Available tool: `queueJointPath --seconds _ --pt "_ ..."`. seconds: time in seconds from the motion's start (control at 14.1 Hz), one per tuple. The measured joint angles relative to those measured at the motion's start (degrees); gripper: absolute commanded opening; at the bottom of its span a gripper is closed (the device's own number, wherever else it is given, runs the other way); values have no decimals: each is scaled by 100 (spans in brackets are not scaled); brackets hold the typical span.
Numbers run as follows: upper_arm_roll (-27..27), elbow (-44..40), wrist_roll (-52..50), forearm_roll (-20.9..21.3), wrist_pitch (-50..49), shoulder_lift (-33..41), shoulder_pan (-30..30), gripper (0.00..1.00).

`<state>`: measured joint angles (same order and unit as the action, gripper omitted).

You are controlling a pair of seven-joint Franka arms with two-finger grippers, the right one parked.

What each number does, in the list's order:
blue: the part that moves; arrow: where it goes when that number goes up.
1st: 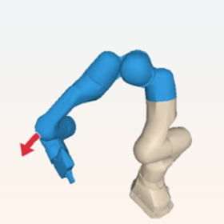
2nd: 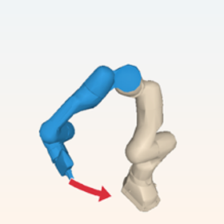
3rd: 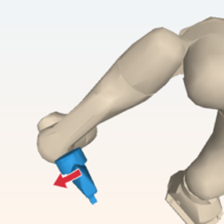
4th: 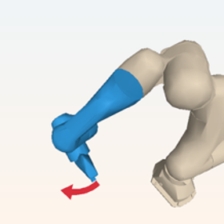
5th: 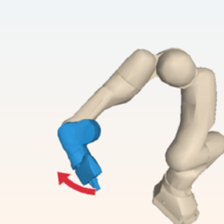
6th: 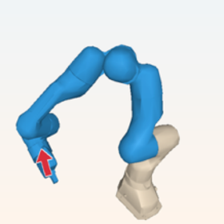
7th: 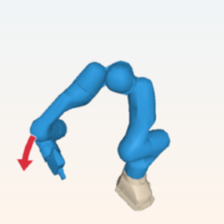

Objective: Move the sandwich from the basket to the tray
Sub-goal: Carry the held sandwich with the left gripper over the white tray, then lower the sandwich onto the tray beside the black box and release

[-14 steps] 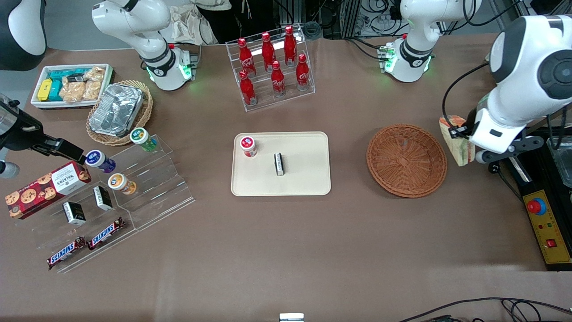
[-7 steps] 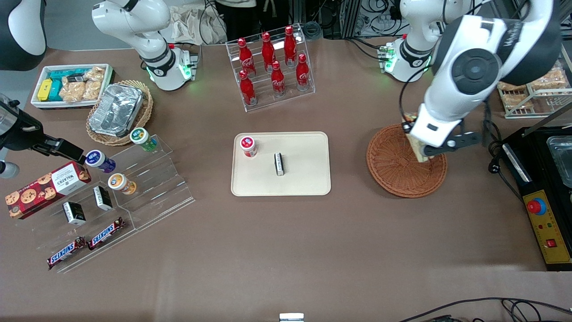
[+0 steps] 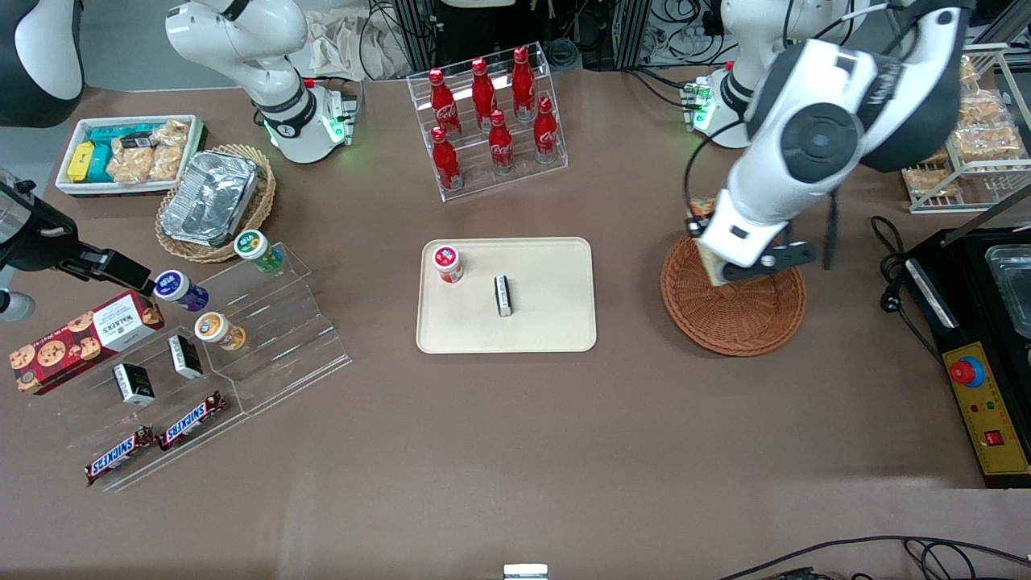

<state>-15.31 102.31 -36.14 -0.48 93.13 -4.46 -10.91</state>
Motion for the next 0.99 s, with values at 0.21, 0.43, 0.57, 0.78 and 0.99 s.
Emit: queueJointPath --seconds 0.21,0.43,0.57,0.78,0.99 --pt "-19 13 -56 0 460 -263 -540 0" --pt "-64 19 -55 4 1091 -718 -1002 0" --pt "-77 27 -55 6 1424 -979 -1277 0" --pt "-80 49 -55 30 2127 -1402 -1497 0" --pt "-78 205 -65 222 2936 -1800 -1682 0"
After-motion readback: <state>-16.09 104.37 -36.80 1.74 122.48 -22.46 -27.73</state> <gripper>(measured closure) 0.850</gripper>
